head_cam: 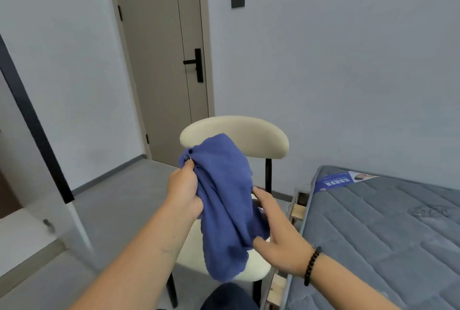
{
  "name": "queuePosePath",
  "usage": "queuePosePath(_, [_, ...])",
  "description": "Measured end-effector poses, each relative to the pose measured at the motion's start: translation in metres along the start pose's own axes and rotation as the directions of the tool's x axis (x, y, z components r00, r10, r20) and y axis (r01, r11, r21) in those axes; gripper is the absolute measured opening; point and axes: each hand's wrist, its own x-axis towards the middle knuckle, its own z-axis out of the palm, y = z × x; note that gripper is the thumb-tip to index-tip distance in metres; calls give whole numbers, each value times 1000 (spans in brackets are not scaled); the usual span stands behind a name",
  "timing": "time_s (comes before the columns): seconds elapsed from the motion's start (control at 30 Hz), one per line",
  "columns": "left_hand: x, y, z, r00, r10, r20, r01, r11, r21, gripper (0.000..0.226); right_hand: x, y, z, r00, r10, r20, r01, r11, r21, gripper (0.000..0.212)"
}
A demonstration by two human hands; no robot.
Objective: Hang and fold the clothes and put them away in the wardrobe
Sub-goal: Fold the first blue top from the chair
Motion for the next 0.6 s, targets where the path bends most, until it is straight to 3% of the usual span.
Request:
queuePosePath(0.1, [-11, -16, 8, 999, -41, -5, 40, 997, -72, 20, -18, 2, -2, 999, 24, 28, -21, 994, -106, 78])
queuePosePath(0.23, [-19, -31, 2, 983, -179, 41, 179, 984, -8, 16, -29, 1, -12, 976, 163, -146, -172, 984, -46, 44])
queuePosePath(0.37, [-31, -32, -17, 922, -340, 185, 288, 922, 260, 22, -13, -26, -42, 905, 220, -365, -196, 975, 102, 22])
queuePosePath(0.43, [-37, -33, -20, 905, -392, 165, 305, 869, 390, 13, 2, -38, -56, 895, 238, -376, -199, 970, 140, 18])
queuePosePath(0.5, [-44, -34, -20, 910, -396, 118, 284, 807, 518, 22, 17, -47, -63, 905, 263, -334, -216, 961, 172, 15])
queuePosePath(0.6, [-49, -34, -13, 944, -234, 233, 50, 799, 599, 43, 34, -56, -70, 913, 303, -271, -263, 949, 175, 13])
